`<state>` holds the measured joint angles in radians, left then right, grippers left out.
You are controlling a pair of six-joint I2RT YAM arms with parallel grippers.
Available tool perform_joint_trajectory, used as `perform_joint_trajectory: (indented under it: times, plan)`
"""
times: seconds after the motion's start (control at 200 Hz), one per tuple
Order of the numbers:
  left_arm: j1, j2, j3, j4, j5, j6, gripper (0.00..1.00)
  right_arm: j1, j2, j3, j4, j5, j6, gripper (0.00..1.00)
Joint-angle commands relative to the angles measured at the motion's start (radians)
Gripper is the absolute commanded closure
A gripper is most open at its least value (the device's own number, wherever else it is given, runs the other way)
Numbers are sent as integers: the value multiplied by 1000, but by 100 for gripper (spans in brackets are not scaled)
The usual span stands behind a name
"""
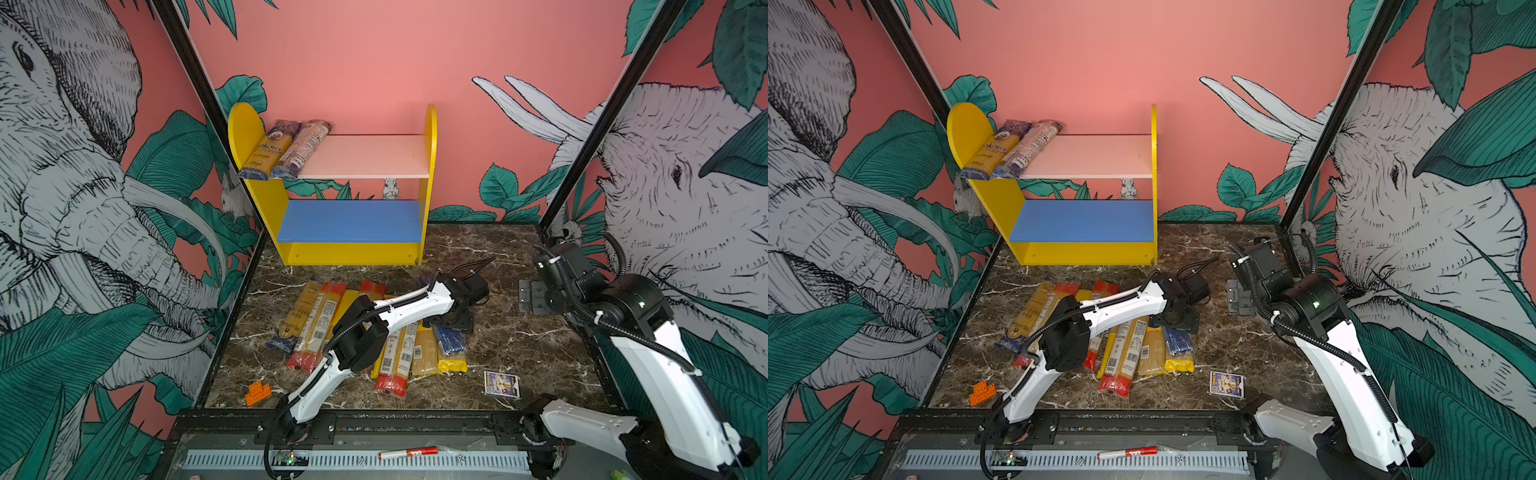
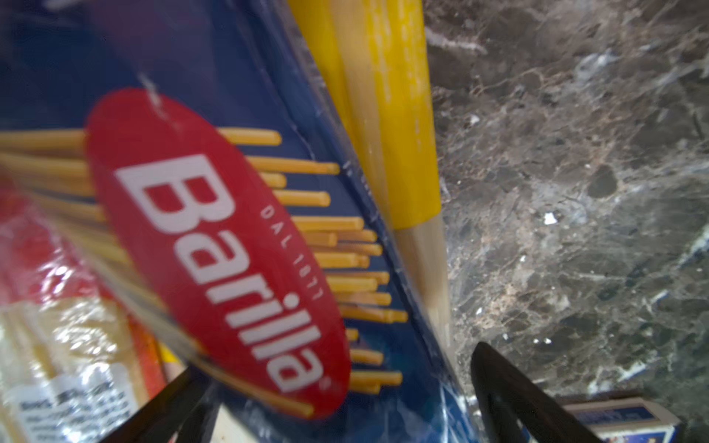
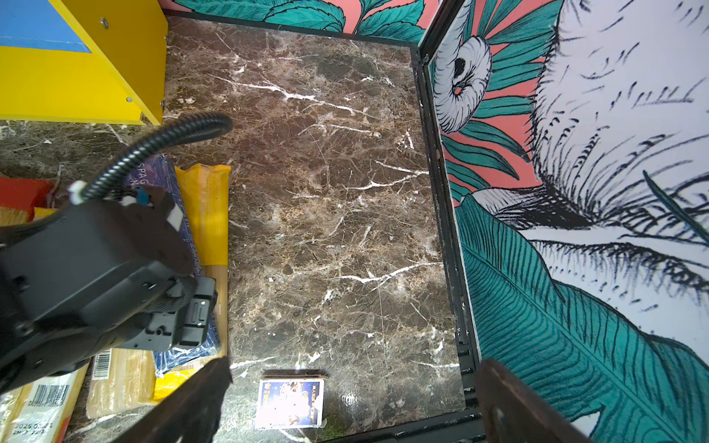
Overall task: Arrange pasta packages on shelves
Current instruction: Move the pasta box to the pasta bag.
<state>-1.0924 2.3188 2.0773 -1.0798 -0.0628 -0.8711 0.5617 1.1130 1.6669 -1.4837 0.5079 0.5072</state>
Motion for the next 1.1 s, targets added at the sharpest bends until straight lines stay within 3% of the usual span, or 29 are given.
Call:
perform_joint_trajectory:
  times: [0.0,0.075,0.315,0.43,0.655,0.83,1.095]
  plan:
    - [-4,26,41,-51,20,4,1,-7,-22,-12,0,5,16,1]
    - [-4,35,39,-51,21,9,4,-8,-33,-25,2,4,17,1]
    - [5,6,-15,-83,11,36,33,-12,-45,-41,14,0,13,1]
    - [29,-68,-97,-86,-23,60,36,-13,-41,-41,24,-5,7,1]
    - [111,-245,-344,-34,-39,99,35,-16,-18,-40,52,-27,-7,1]
    - [98,-281,-376,-47,-29,120,13,-16,-7,-40,63,-32,-19,1]
    - [51,-280,-414,-17,-26,81,11,-16,-6,-38,59,-36,-28,1]
